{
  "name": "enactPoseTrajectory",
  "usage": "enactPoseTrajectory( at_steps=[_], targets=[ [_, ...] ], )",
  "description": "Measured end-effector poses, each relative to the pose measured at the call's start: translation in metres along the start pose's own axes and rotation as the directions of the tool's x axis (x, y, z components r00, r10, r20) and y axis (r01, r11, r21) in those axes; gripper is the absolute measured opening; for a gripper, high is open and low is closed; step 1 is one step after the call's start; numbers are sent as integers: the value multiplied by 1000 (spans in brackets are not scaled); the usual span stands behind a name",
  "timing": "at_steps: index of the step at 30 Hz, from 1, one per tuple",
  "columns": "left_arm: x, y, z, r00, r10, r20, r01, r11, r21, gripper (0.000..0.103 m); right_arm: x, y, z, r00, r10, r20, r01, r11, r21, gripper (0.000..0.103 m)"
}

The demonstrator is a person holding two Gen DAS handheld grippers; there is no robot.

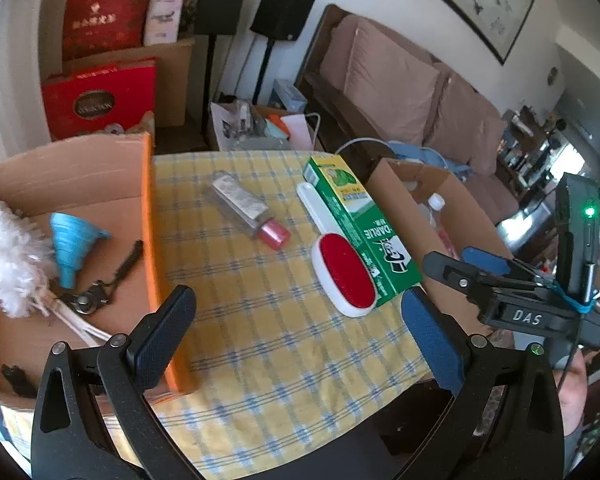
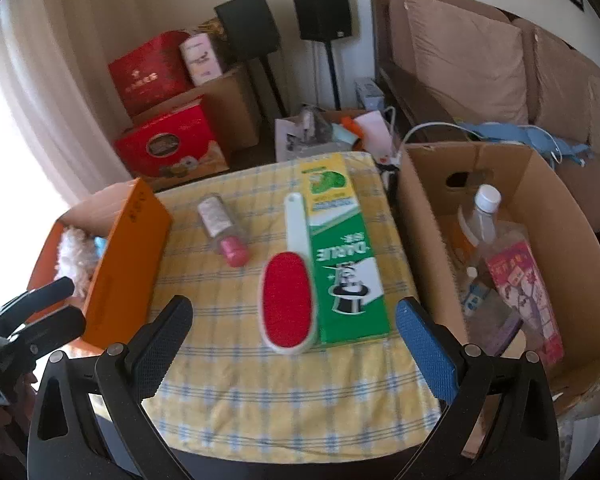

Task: Organize objects
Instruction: 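Withdraw both tools from the orange box toward the table, then grasp the green DARLIE toothpaste box with the right tool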

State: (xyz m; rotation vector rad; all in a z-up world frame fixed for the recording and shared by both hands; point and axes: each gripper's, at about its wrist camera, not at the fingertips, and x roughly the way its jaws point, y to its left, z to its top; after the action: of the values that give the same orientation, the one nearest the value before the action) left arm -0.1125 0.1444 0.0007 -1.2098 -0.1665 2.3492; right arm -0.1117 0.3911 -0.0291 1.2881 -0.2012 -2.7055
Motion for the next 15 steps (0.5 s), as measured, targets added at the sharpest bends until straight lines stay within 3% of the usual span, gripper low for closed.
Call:
enactPoseTrajectory(
  at_steps=[4, 11, 15],
  targets=[
    [15, -4, 2, 999, -33, -30, 32, 999, -27, 102, 12, -12, -2, 1000, -18, -19, 17, 1000, -6, 99],
    [36, -8, 5, 996, -50, -69, 47, 998, -45, 102, 41, -22, -10, 996, -38, -76, 35, 999, -40, 75],
    [44, -10, 5, 995, -48, -86, 44, 998, -45, 102, 55, -25, -13, 994, -59, -97, 55, 997, -49, 72]
  ],
)
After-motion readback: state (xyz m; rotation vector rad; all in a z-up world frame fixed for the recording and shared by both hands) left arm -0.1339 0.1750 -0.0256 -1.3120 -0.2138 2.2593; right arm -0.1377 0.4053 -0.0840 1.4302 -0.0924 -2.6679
